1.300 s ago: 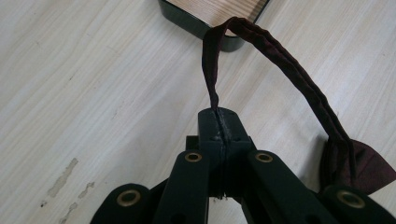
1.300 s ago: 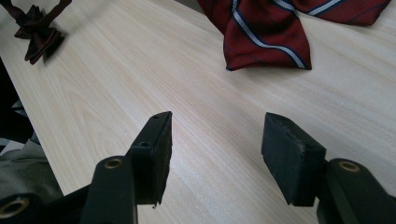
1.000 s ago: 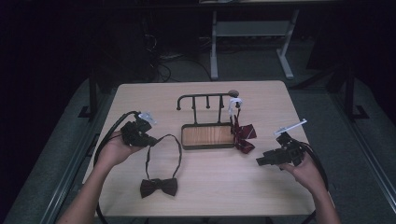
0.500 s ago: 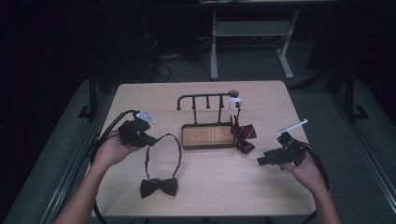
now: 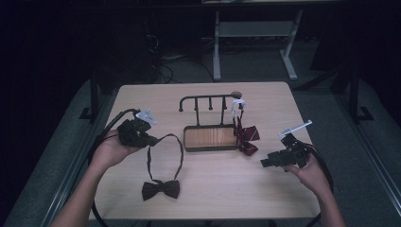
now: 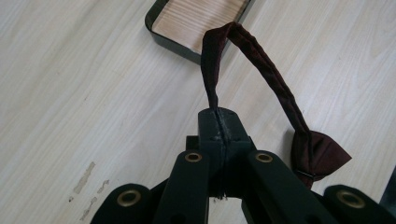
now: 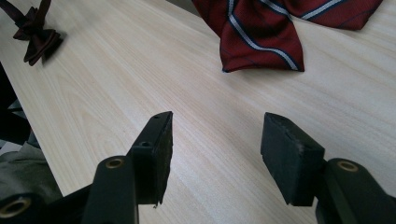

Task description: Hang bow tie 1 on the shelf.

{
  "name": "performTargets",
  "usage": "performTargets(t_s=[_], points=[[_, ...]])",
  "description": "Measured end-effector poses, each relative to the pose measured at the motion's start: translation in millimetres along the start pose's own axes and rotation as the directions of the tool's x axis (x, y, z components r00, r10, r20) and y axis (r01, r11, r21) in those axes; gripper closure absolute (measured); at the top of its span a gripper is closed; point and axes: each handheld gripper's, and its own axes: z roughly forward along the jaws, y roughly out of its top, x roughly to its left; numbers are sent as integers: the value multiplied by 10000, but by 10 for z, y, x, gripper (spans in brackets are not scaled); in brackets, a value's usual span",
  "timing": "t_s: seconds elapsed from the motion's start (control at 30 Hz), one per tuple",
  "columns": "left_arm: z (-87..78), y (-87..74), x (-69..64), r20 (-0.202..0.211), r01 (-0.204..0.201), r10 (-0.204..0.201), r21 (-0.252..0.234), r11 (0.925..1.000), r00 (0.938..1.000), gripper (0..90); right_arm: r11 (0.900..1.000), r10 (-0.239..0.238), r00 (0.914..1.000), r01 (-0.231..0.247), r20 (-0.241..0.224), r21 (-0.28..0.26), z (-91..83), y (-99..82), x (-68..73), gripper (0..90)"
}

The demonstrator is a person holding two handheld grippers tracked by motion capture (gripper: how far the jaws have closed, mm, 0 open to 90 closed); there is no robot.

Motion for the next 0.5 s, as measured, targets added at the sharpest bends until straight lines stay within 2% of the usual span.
performTargets(t_s=[0.5], points=[[-155,78,-72,-12,-289,289,-128,9995,9996,899,10000,-96,10000,96,-22,10,3,14,11,434]])
